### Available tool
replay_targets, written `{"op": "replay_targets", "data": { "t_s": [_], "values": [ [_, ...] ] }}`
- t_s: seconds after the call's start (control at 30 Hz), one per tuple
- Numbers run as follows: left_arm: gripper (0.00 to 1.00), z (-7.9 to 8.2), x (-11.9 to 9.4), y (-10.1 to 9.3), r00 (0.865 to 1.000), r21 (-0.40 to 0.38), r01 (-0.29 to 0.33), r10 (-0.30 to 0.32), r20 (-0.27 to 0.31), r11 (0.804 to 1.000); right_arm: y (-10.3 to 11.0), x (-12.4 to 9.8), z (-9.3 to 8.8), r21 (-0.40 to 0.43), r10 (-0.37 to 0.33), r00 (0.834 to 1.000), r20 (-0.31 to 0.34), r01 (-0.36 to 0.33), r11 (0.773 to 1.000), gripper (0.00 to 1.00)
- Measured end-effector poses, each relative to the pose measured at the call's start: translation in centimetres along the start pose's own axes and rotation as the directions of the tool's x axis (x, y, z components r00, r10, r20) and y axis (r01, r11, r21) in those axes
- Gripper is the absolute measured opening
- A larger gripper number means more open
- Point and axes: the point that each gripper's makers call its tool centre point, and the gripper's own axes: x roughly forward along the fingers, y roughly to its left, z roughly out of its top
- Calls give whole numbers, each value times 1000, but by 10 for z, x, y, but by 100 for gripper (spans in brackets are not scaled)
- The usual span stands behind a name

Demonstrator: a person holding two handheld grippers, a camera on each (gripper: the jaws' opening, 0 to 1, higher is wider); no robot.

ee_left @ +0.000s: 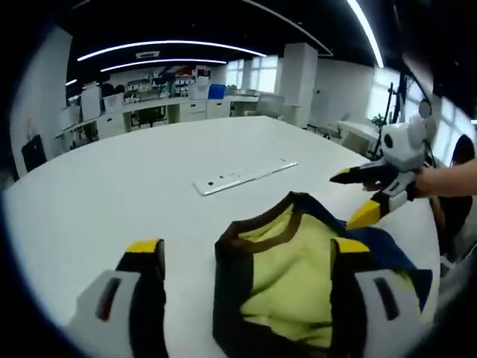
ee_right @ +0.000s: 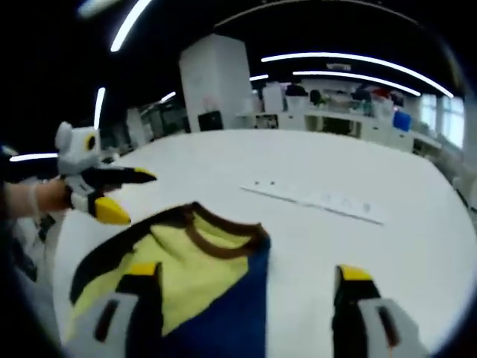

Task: Fold the garment on the visible template until the final outline fits inside the template.

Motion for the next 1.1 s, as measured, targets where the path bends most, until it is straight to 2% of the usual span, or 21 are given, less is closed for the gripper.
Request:
{"op": "replay_targets", "data": {
  "t_s": [0.3, 0.4, 0.5, 0.67, 0.73, 0.87, 1.0, 1.1],
  "values": [
    [91, 16, -41, -20, 998, 4, -1, 1, 62, 1000, 20, -34, 0, 16, 3, 1000, 23, -3, 1000, 92],
    [90, 16, -57, -26, 998, 31, -2, 0, 70, 1000, 28, -49, -4, 11, 9, 999, 30, -9, 1000, 92],
    [89, 15, -72, -31, 996, 24, -5, 3, 85, 1000, 35, -67, -10, 10, 9, 1000, 30, -9, 1000, 90],
    [87, 4, -94, -29, 996, 17, -15, 14, 83, 1000, 36, -86, -16, 21, -2, 999, 41, 1, 1000, 89],
    [86, -4, -104, -27, 997, 7, -27, 26, 77, 1000, 38, -95, -19, 65, 3, 999, 50, -7, 998, 89],
    [85, -20, -121, -23, 997, -13, -43, 43, 64, 999, 54, -120, -30, 64, 17, 998, 62, -21, 998, 88],
    [83, -26, -138, -20, 994, -44, -75, 78, 82, 996, 65, -141, -44, 96, 20, 997, 79, -28, 995, 87],
    [81, -32, -149, -16, 993, -51, -84, 88, 81, 995, 72, -149, -54, 113, 26, 997, 75, -34, 993, 85]
  ]
}}
